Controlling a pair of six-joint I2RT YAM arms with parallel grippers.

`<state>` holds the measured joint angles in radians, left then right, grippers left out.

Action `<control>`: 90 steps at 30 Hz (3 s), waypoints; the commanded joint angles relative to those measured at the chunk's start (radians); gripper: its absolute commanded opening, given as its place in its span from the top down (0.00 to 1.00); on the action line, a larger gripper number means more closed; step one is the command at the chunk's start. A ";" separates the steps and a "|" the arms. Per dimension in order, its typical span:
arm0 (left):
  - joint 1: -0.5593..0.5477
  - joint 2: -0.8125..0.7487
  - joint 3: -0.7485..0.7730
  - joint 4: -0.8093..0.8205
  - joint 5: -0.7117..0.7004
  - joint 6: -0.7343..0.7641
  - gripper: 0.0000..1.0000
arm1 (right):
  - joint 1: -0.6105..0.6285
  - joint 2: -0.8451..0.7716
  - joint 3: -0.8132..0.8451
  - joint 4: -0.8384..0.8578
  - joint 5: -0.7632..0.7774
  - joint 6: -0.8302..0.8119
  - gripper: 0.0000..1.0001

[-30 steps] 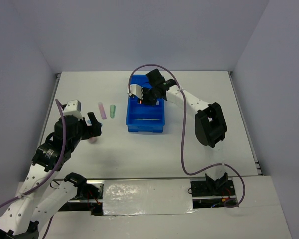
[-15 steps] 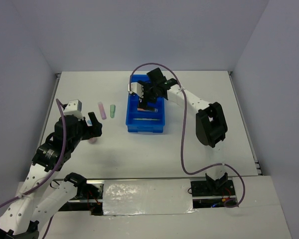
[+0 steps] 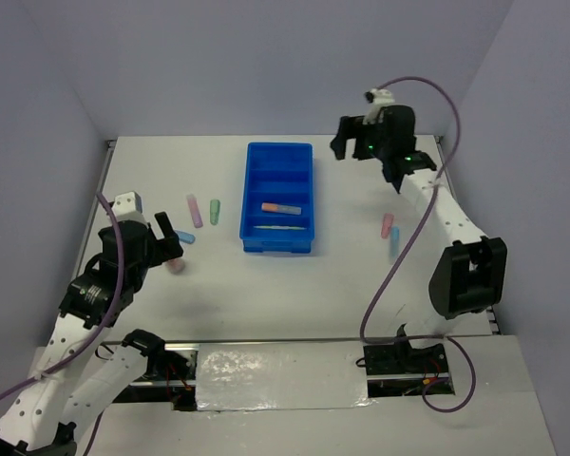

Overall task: Sort the stationery into containers
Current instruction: Place the pen in the storage box, then pick up the pen from the center of the board, then place the pen in the storage box.

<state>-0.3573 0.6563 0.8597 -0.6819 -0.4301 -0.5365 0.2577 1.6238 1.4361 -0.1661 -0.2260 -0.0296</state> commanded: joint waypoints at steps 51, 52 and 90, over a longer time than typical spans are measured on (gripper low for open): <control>0.003 0.005 0.024 0.033 0.005 0.058 0.01 | -0.316 0.036 -0.431 -0.446 0.312 0.290 0.81; 0.003 0.005 0.024 0.035 0.005 0.056 0.01 | -0.314 0.012 -0.431 -0.452 0.316 0.289 0.87; 0.107 0.002 -0.001 0.113 0.109 0.098 0.01 | 0.287 0.401 0.365 -0.452 -0.045 -0.918 0.94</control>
<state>-0.2626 0.6655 0.8593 -0.6151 -0.3408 -0.4500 0.5335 2.0338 1.8099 -0.6674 -0.2466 -0.9329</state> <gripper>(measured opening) 0.993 0.273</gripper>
